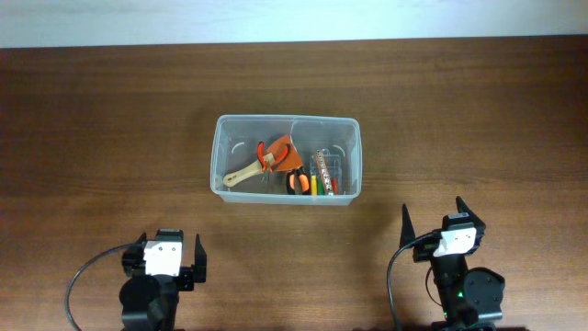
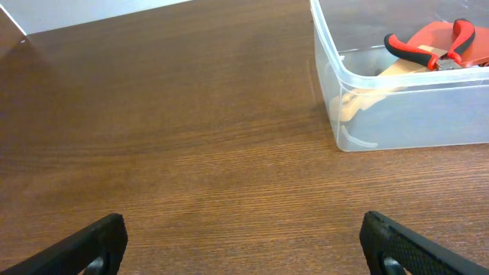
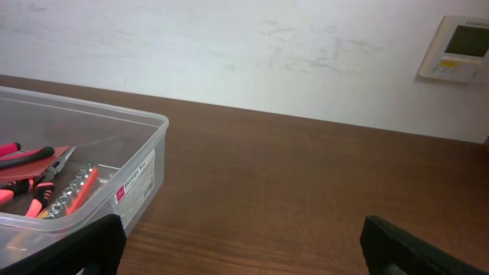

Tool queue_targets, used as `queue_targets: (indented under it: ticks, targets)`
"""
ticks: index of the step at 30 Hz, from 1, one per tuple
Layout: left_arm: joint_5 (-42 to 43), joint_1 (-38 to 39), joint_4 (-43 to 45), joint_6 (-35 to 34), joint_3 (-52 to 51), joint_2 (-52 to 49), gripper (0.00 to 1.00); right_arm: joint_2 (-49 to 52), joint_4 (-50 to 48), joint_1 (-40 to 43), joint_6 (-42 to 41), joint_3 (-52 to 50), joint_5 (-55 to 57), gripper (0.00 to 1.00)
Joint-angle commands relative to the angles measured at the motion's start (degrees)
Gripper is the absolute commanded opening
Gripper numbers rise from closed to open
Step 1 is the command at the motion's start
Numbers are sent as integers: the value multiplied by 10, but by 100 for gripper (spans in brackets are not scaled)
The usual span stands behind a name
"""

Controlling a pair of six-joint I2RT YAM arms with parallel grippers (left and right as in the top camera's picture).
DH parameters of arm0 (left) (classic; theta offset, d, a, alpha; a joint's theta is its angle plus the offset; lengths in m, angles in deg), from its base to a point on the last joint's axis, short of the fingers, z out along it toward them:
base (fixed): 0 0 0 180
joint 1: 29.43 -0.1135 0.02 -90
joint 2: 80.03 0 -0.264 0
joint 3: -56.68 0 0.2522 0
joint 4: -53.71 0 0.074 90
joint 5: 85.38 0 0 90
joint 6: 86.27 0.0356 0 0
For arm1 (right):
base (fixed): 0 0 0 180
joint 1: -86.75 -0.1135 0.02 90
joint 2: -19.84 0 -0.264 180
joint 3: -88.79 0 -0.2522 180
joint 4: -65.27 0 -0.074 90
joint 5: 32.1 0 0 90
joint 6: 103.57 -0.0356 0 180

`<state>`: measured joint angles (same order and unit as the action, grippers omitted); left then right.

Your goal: Pack container

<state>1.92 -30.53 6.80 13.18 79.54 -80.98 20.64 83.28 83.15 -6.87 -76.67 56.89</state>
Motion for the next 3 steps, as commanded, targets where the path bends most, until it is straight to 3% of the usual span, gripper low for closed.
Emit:
queue_targets:
  ticks: [1, 3]
  targets:
    - [10, -2, 2, 9, -4, 7, 99, -6, 0, -5, 4, -5, -5, 98]
    - [10, -2, 2, 9, -4, 7, 99, -6, 0, -5, 4, -5, -5, 99]
